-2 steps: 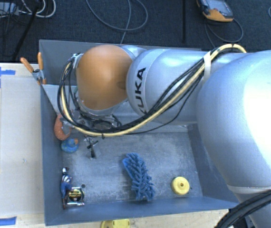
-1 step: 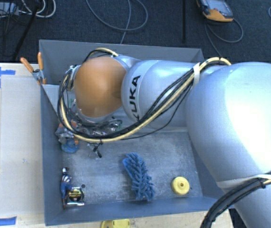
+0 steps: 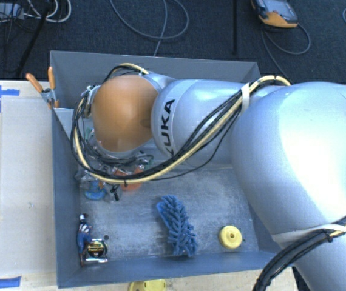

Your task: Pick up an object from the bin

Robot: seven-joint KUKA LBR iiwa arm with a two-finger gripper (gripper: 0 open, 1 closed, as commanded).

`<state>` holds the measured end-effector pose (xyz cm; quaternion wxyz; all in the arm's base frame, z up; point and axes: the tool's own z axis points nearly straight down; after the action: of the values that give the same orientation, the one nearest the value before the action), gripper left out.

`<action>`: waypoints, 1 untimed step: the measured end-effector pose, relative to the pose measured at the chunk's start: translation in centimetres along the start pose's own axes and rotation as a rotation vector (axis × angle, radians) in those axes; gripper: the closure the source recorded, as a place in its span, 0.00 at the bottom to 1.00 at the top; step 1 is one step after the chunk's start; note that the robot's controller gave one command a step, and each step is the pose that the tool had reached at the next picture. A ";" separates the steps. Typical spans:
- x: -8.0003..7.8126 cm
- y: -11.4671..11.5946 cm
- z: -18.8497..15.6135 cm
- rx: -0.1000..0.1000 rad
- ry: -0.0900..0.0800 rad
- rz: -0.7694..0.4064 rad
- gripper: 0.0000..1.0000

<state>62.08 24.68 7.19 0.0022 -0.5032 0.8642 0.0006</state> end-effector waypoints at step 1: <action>0.0 0.0 0.0 0.000 0.000 0.001 1.00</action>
Offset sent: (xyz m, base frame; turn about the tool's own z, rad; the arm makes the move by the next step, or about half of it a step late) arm 0.0001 0.0001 0.0748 0.0000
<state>62.08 24.67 7.17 0.0022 -0.5029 0.8643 0.0006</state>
